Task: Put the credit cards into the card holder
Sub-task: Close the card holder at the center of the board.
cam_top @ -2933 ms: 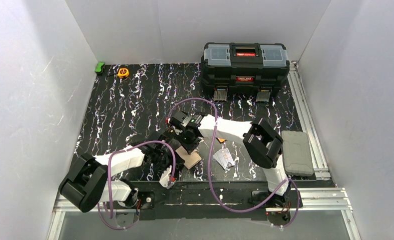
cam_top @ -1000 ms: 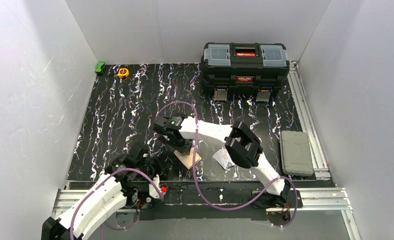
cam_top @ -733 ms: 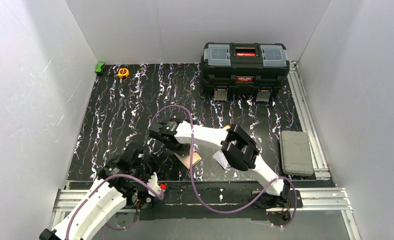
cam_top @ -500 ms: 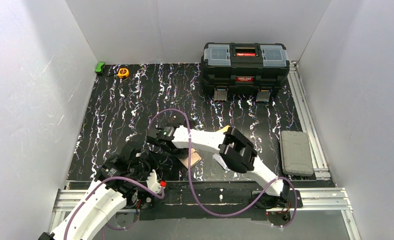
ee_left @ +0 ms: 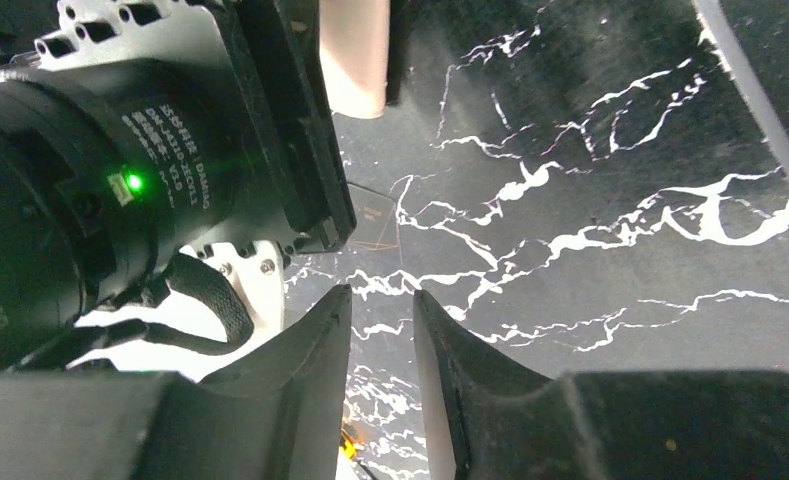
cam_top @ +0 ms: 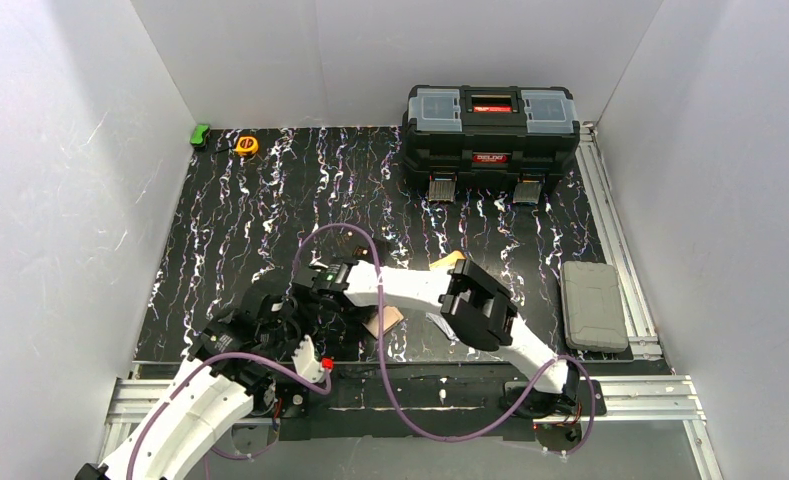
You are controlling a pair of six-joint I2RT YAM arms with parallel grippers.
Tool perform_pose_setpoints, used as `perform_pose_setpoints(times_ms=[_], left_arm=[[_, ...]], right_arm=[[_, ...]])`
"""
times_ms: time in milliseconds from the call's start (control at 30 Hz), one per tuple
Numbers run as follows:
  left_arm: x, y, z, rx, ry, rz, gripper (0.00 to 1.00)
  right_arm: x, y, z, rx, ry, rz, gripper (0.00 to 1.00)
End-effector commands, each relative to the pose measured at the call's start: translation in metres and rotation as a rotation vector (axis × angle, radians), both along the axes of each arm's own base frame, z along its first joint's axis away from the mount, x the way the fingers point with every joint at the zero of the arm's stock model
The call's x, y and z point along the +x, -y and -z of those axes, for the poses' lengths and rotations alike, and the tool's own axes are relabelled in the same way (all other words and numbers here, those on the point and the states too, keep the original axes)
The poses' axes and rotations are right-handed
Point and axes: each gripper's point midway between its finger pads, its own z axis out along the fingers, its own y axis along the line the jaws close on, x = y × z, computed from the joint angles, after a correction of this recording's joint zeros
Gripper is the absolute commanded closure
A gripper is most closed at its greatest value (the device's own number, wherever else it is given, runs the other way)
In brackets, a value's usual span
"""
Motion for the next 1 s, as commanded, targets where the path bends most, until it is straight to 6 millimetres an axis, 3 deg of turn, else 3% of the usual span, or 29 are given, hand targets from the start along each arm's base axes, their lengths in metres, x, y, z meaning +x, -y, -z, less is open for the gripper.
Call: perform_pose_setpoints(times_ms=[0, 333, 567, 667, 800, 967], left_arm=[[0.005, 0.0, -0.016, -0.007, 0.005, -0.024, 0.72], [0.01, -0.006, -0.015, 0.015, -0.008, -0.07, 0.72], [0.03, -0.005, -0.04, -0.059, -0.144, -0.309, 0.71], [0.034, -0.004, -0.042, -0.078, -0.165, -0.352, 0.71], [0.026, -0.008, -0.031, -0.067, -0.157, -0.335, 0.71], [0.017, -0.016, -0.01, -0.023, -0.112, -0.278, 0.72]], right_arm=[[-0.046, -0.006, 0.052, 0.081, -0.261, 0.063, 0.46], [-0.037, -0.023, -0.016, 0.267, -0.236, 0.04, 0.39], [-0.004, -0.009, -0.074, 0.425, -0.179, 0.132, 0.14], [-0.001, -0.005, -0.08, 0.453, -0.187, 0.155, 0.12], [-0.015, -0.003, -0.077, 0.494, -0.241, 0.172, 0.14], [-0.037, -0.006, -0.059, 0.513, -0.333, 0.192, 0.29]])
